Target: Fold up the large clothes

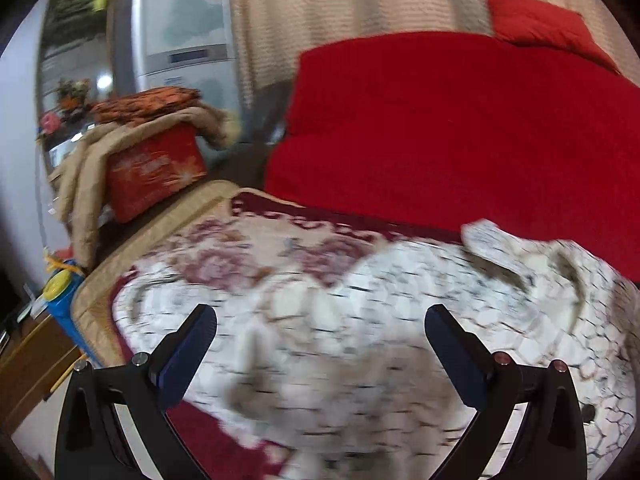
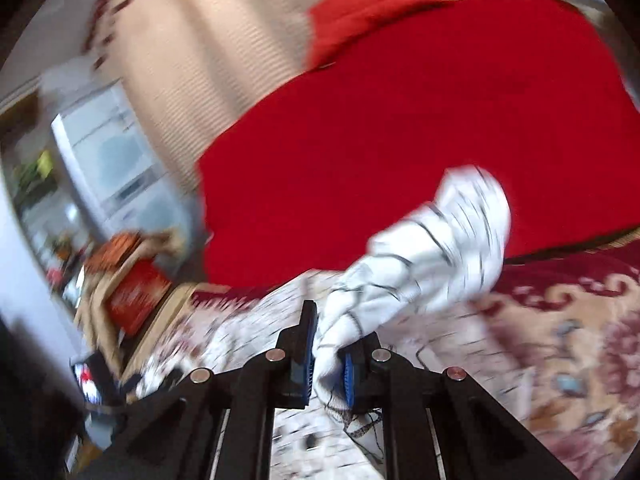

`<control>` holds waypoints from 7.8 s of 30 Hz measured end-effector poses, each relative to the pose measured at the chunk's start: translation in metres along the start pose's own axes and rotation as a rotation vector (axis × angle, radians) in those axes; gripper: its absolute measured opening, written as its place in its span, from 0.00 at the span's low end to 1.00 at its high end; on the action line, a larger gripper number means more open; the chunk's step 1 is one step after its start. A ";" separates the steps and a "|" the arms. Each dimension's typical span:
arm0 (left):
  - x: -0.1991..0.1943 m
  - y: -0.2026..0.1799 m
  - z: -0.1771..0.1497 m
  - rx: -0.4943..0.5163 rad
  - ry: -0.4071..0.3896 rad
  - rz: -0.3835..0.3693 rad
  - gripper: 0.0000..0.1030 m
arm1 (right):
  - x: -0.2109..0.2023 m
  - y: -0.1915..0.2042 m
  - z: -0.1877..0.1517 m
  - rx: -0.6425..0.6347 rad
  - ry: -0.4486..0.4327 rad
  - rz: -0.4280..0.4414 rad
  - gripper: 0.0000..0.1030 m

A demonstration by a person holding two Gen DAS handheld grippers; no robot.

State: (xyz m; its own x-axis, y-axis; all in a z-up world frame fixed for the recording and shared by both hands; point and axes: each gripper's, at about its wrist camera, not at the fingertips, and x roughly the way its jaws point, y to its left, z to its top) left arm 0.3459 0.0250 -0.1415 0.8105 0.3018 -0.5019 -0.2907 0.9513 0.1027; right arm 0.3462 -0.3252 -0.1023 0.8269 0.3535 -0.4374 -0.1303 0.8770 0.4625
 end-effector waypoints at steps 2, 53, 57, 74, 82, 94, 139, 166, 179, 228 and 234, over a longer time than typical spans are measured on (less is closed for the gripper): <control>0.000 0.021 0.000 -0.031 -0.009 0.035 1.00 | 0.025 0.032 -0.019 -0.059 0.053 0.018 0.16; 0.026 -0.096 -0.059 0.205 0.496 -0.694 0.34 | 0.084 -0.038 -0.104 0.240 0.349 -0.014 0.40; 0.009 -0.082 -0.037 0.137 0.359 -0.731 0.18 | 0.082 -0.036 -0.104 0.229 0.330 -0.017 0.40; -0.010 0.010 -0.030 0.206 0.103 -0.471 0.73 | 0.101 0.009 -0.117 0.078 0.353 0.038 0.50; -0.006 0.140 -0.018 -0.237 0.077 -0.286 0.76 | 0.116 0.027 -0.131 -0.029 0.408 -0.025 0.56; 0.112 0.288 -0.074 -0.906 0.381 -0.073 0.80 | 0.101 0.016 -0.119 0.066 0.355 0.051 0.56; -0.083 -0.103 -0.025 0.428 0.003 -0.739 0.68 | 0.064 -0.078 -0.079 0.472 0.257 0.202 0.71; -0.043 -0.066 -0.027 0.455 -0.051 -0.363 0.68 | 0.114 -0.028 -0.093 0.275 0.303 -0.074 0.15; -0.034 -0.049 -0.017 0.380 -0.023 -0.327 0.68 | 0.049 -0.025 -0.062 0.182 0.014 -0.042 0.13; 0.009 -0.076 -0.029 0.441 0.164 -0.282 0.72 | 0.026 -0.057 -0.070 -0.076 0.405 -0.124 0.35; 0.043 -0.072 -0.018 0.395 0.230 -0.193 0.72 | 0.058 -0.064 -0.049 -0.003 0.378 -0.164 0.35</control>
State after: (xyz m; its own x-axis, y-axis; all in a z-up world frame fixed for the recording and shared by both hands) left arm 0.3927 -0.0315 -0.1862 0.6844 0.1386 -0.7158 0.1047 0.9529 0.2845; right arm 0.3754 -0.3452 -0.1955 0.5778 0.3029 -0.7579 -0.0156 0.9325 0.3609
